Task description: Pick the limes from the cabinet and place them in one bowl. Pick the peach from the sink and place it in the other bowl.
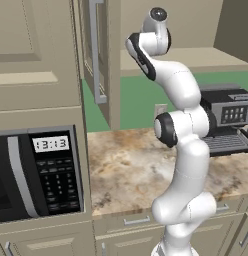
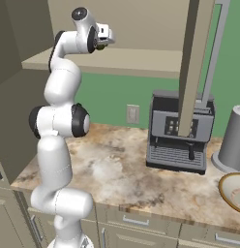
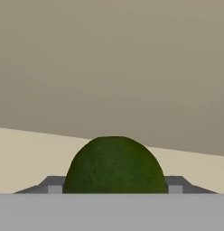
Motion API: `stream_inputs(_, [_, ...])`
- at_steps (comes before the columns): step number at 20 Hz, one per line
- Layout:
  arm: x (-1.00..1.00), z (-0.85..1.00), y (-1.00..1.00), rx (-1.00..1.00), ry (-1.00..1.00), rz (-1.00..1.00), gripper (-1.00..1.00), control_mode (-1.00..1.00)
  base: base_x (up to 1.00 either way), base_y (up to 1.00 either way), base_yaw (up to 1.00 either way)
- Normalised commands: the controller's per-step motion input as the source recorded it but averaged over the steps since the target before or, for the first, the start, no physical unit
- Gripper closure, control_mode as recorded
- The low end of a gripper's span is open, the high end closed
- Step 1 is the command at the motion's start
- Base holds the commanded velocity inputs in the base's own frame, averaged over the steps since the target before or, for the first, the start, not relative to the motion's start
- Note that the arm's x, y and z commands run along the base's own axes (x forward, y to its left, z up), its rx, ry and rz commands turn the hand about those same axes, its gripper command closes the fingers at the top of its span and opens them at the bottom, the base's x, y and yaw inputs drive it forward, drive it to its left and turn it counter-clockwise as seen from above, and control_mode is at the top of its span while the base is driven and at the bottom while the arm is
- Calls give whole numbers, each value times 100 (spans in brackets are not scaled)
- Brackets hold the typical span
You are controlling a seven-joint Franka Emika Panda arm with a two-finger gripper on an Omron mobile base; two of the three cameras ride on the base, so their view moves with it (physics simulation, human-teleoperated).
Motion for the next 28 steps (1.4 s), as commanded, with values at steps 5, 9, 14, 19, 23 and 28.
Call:
stream_inputs(5, [-7, -7, 0, 3, -20, -1, 100, -100, 0, 0, 0])
stream_inputs(9, [-9, 1, -2, 2, -10, -2, 100, -100, 0, 0, 0])
stream_inputs(14, [-26, 16, 0, 0, 0, -1, 100, -100, 0, 0, 0])
stream_inputs(19, [-50, 31, 0, 0, -2, 0, 100, -100, 0, 0, 0])
stream_inputs(23, [-60, 27, 0, 0, -1, -1, 100, -100, 0, 0, 0])
stream_inputs(28, [-63, 0, -12, 5, -2, 0, 100, -100, 0, 0, 0])
